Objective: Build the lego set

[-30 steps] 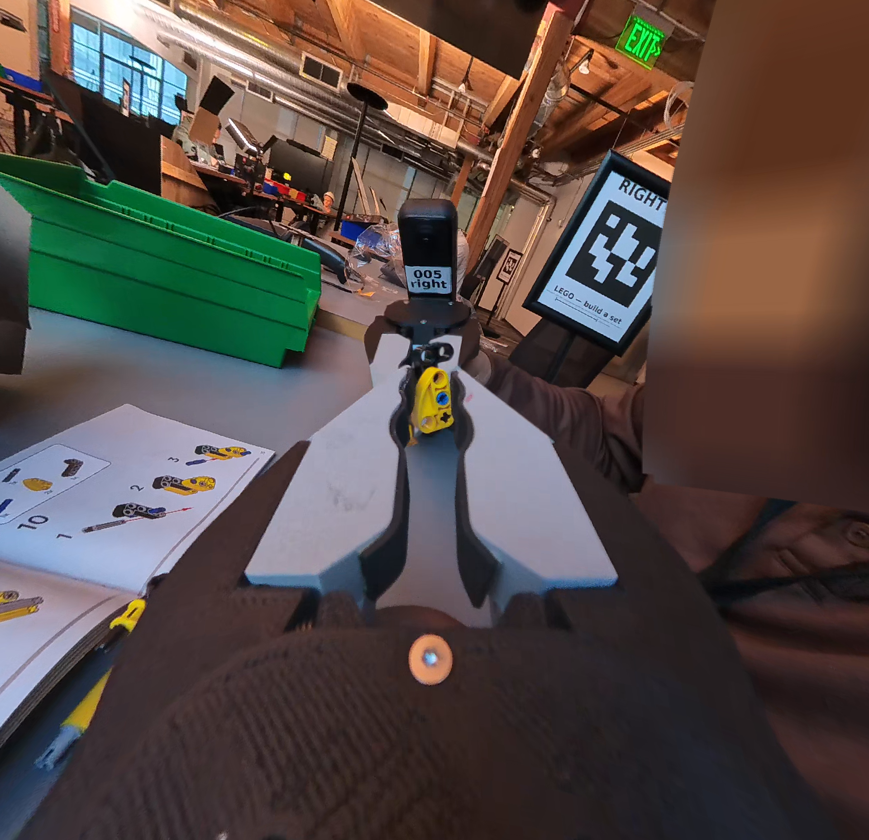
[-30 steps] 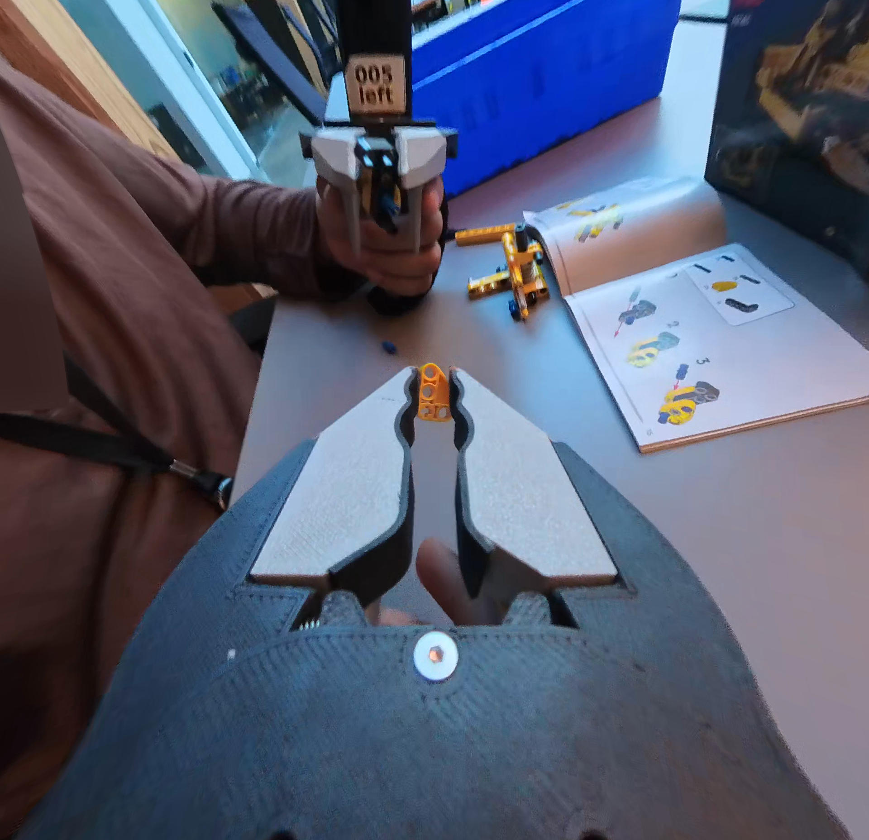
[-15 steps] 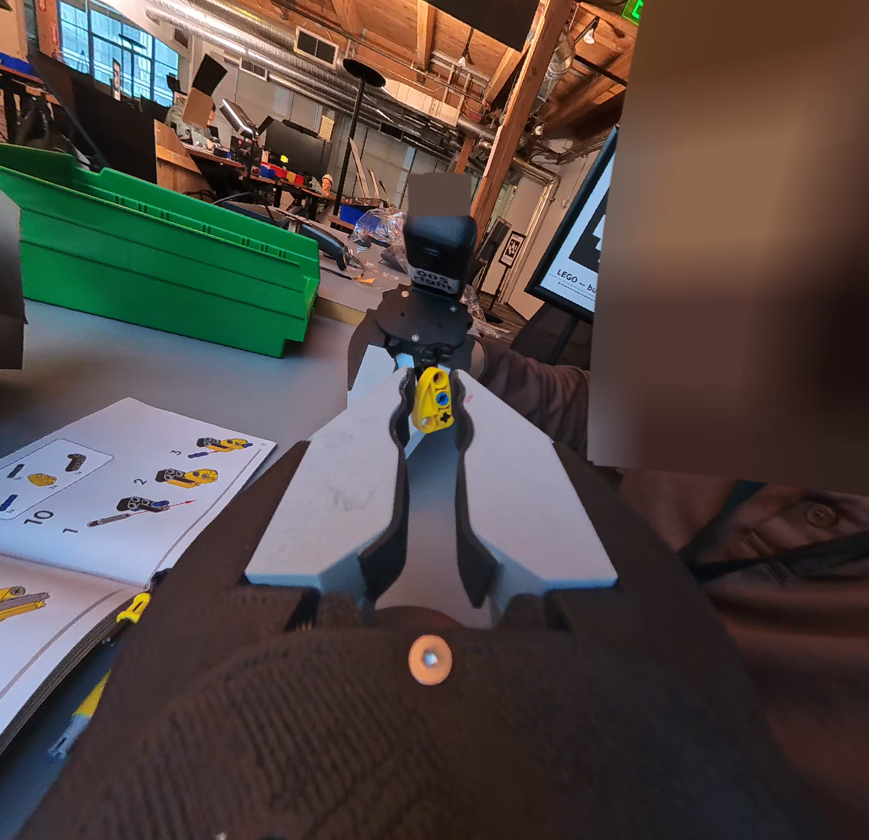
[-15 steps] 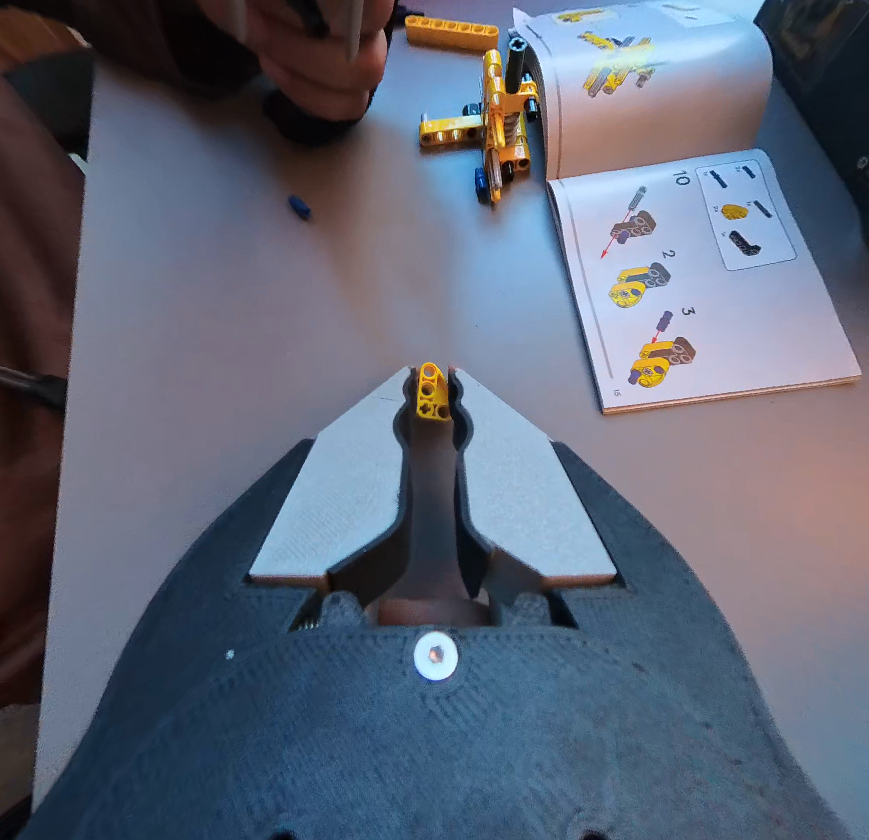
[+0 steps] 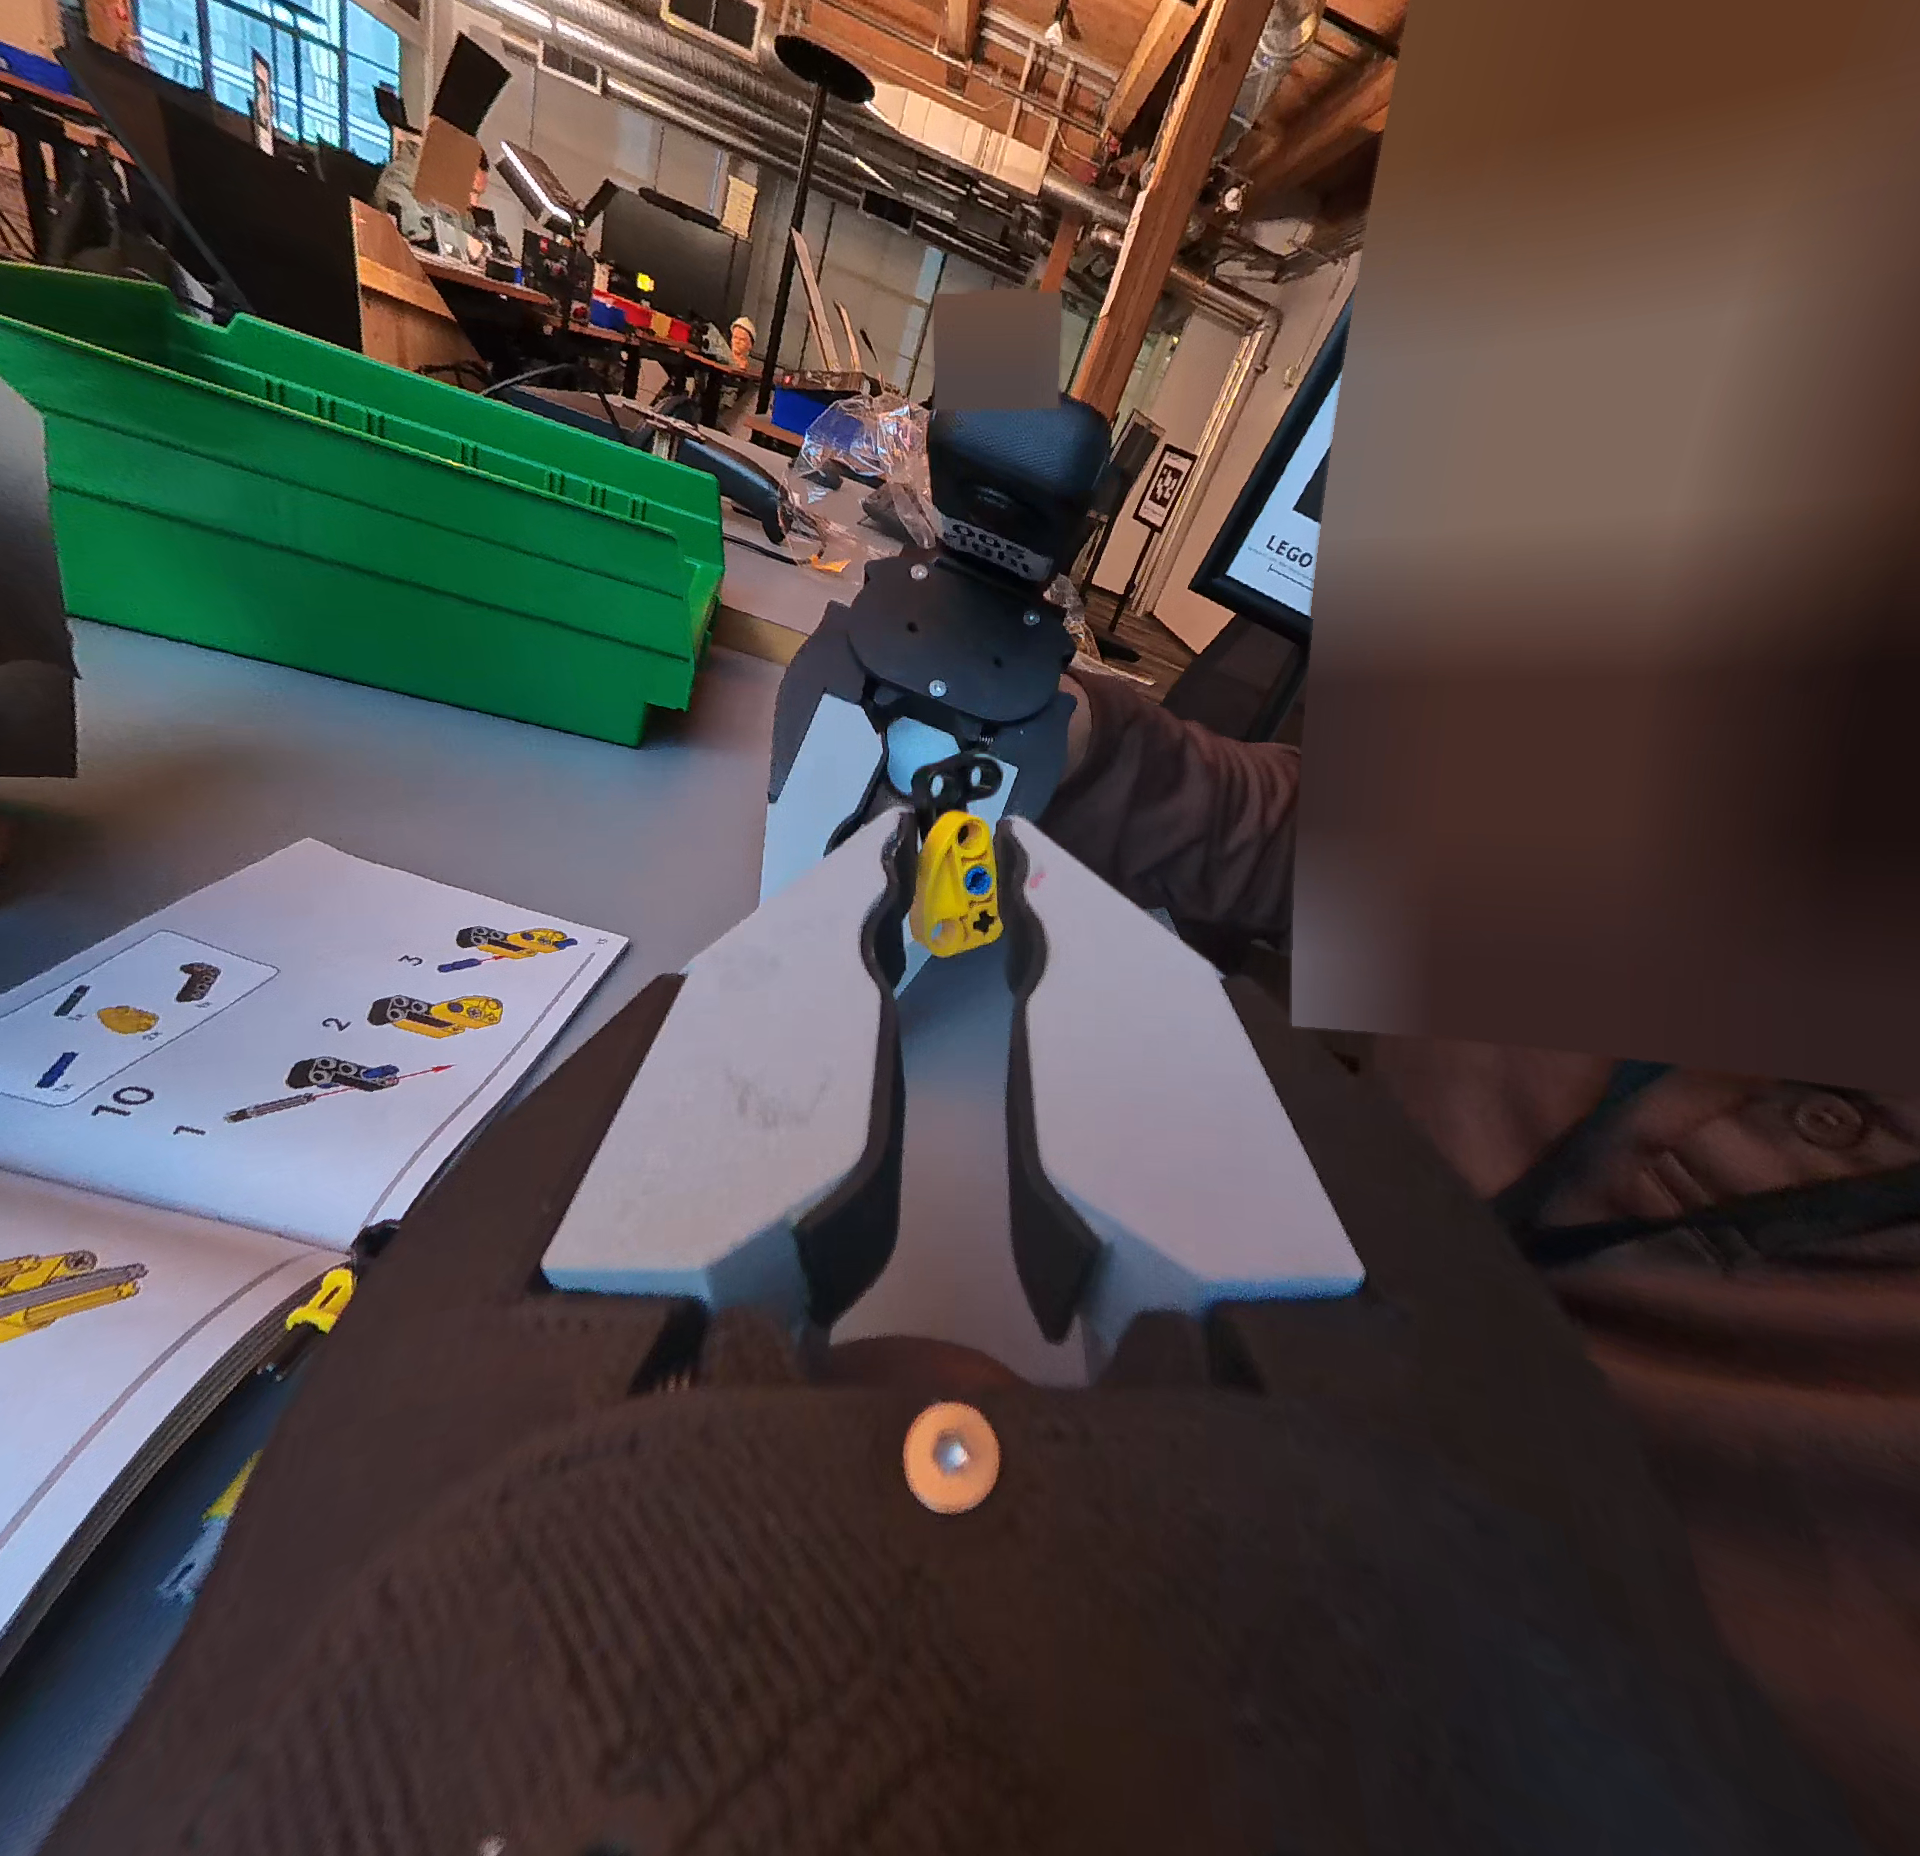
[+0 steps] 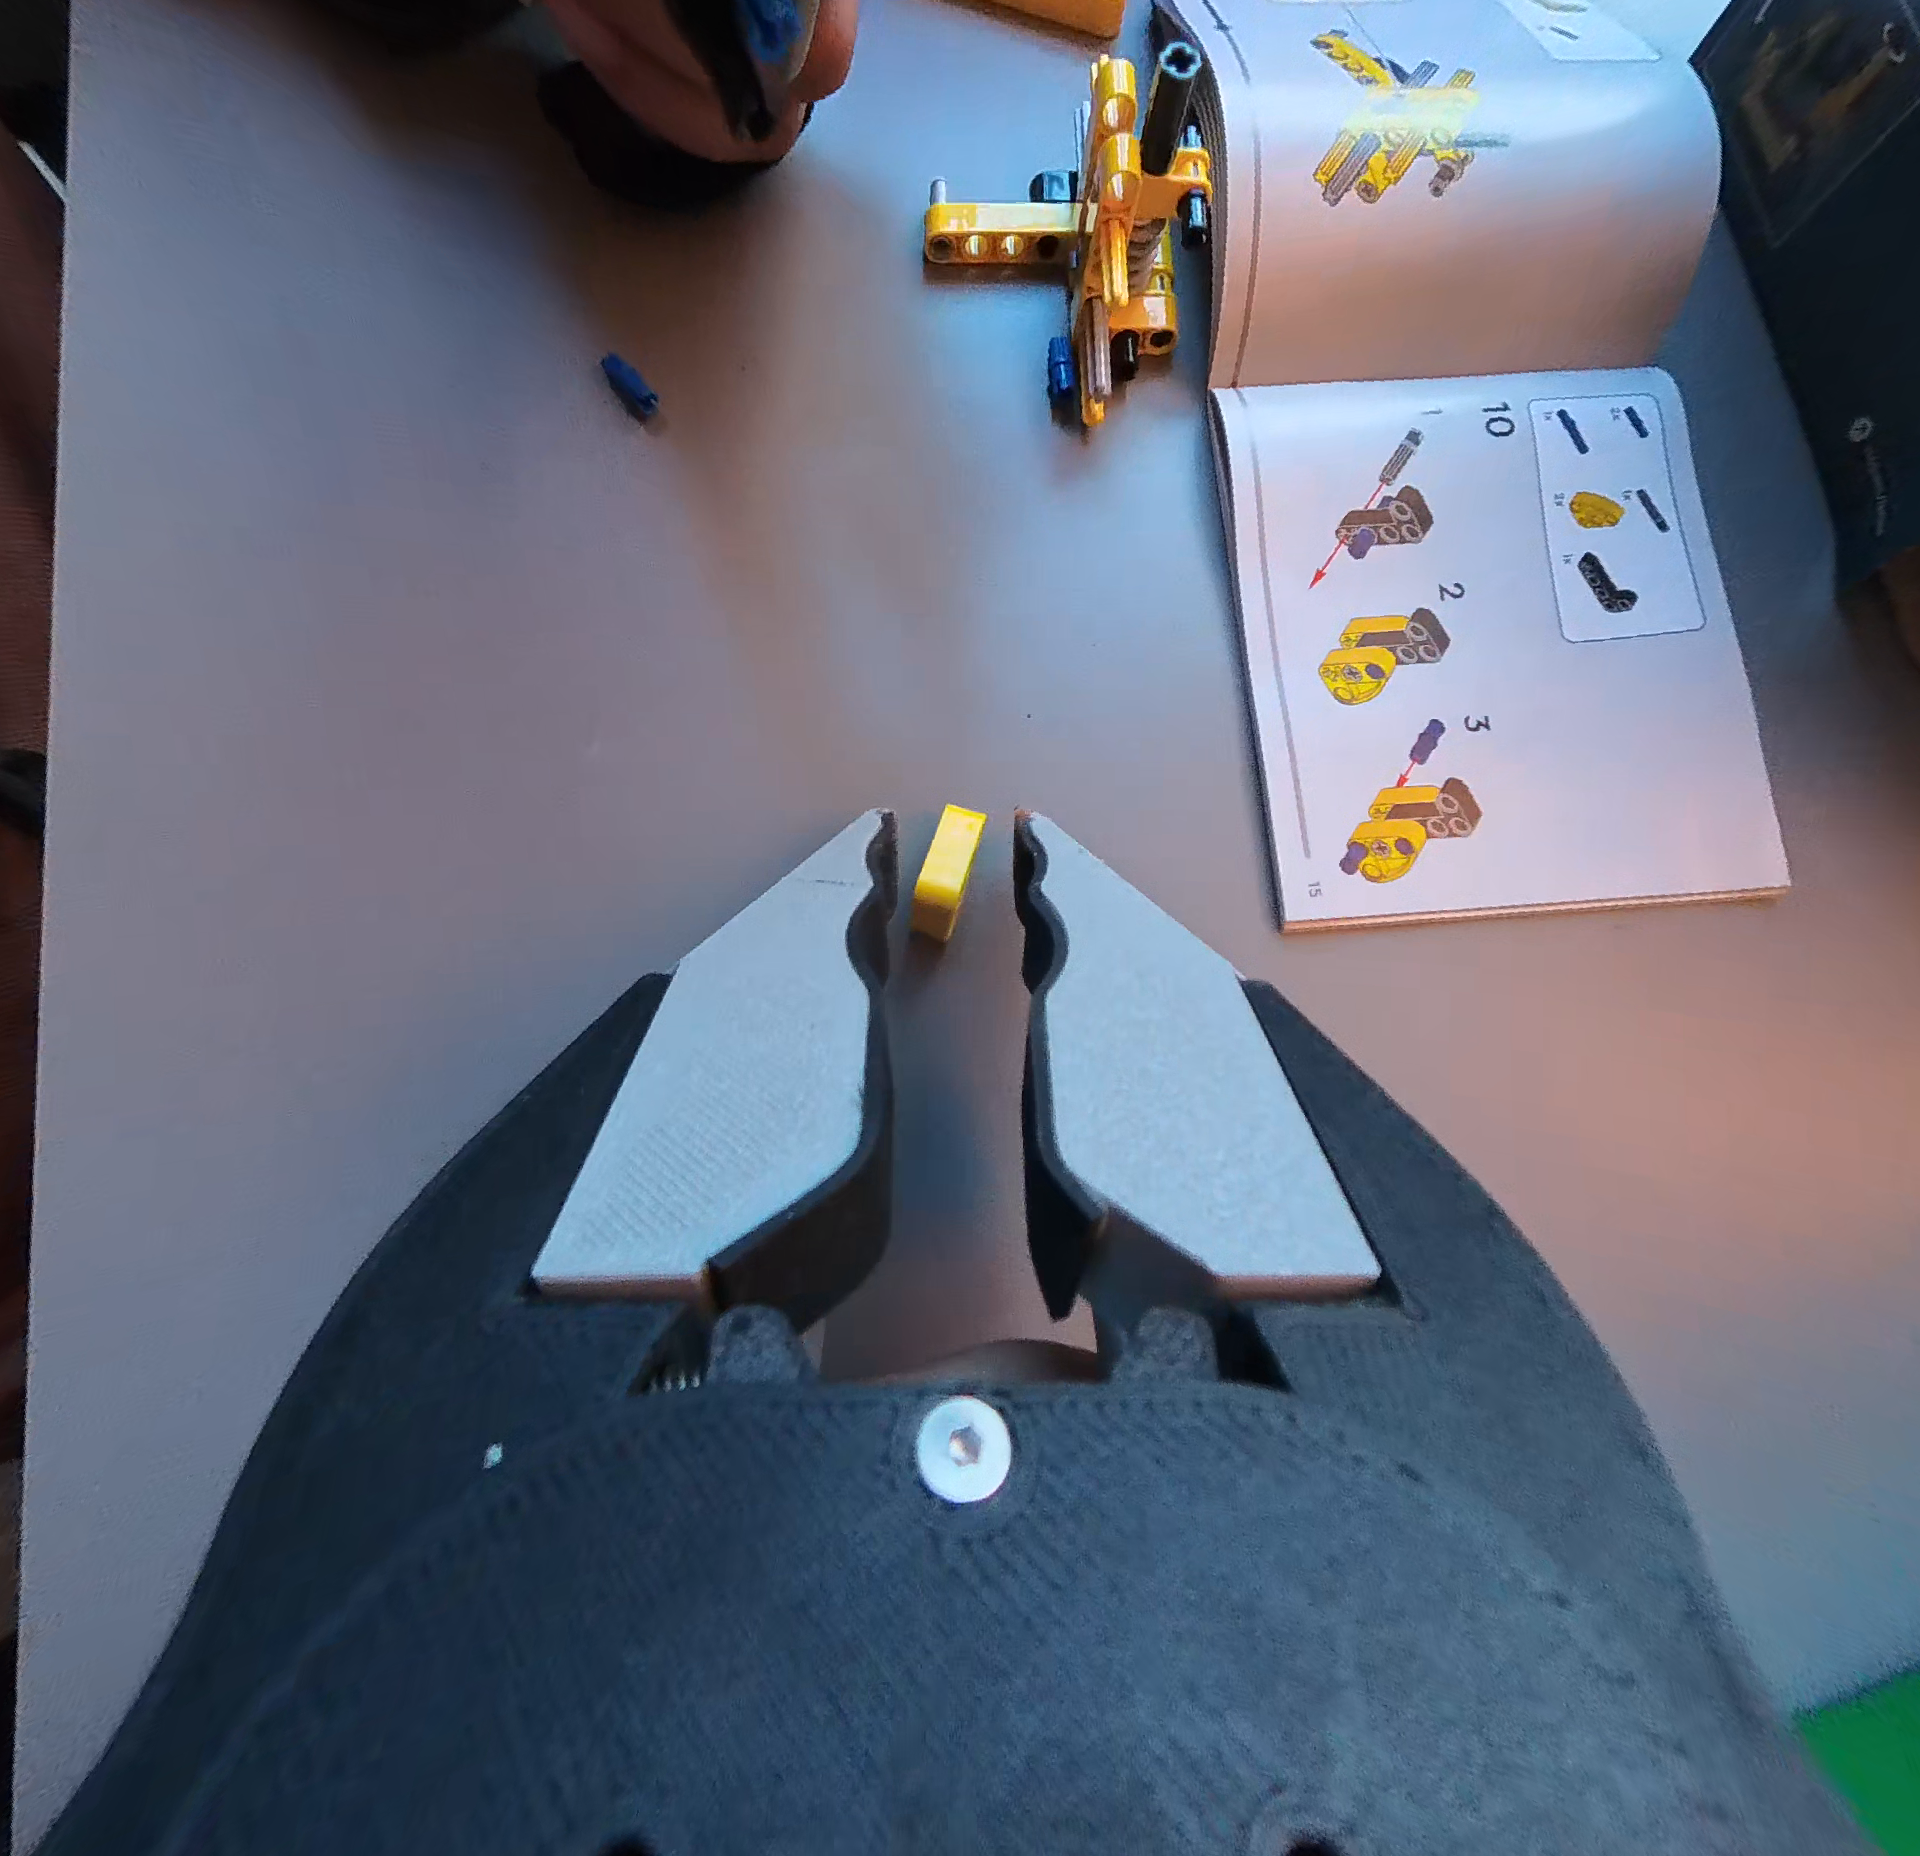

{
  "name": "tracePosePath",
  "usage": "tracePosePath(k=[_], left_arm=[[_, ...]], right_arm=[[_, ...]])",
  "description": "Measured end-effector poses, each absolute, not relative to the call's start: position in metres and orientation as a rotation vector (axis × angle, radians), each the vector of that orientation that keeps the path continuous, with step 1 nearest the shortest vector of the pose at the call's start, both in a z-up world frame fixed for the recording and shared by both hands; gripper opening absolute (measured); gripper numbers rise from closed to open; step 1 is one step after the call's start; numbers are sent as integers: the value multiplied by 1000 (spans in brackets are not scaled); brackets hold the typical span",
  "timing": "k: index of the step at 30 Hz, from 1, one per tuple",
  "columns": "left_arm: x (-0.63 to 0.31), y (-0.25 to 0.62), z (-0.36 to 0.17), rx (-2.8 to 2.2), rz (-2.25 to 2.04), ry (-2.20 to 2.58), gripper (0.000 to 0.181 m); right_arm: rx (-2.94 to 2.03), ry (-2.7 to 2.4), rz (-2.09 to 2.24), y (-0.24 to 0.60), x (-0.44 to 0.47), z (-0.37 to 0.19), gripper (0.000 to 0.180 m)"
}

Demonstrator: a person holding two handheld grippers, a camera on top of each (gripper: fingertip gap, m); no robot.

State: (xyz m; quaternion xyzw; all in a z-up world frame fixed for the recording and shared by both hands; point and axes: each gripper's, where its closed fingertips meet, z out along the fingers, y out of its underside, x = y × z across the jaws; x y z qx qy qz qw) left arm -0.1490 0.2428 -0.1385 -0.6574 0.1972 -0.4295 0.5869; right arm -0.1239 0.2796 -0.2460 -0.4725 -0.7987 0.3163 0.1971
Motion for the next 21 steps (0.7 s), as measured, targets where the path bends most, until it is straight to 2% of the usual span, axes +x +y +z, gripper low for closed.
tracePosePath(k=[14, 21], left_arm=[[-151, 244, -140, -1547, -986, 457, 12], [-154, 245, -140, -1547, -1002, 434, 12]], right_arm=[[-1335, -2239, 858, 288, -115, -240, 17], [-1287, -2178, 1039, 286, -120, -227, 19]])
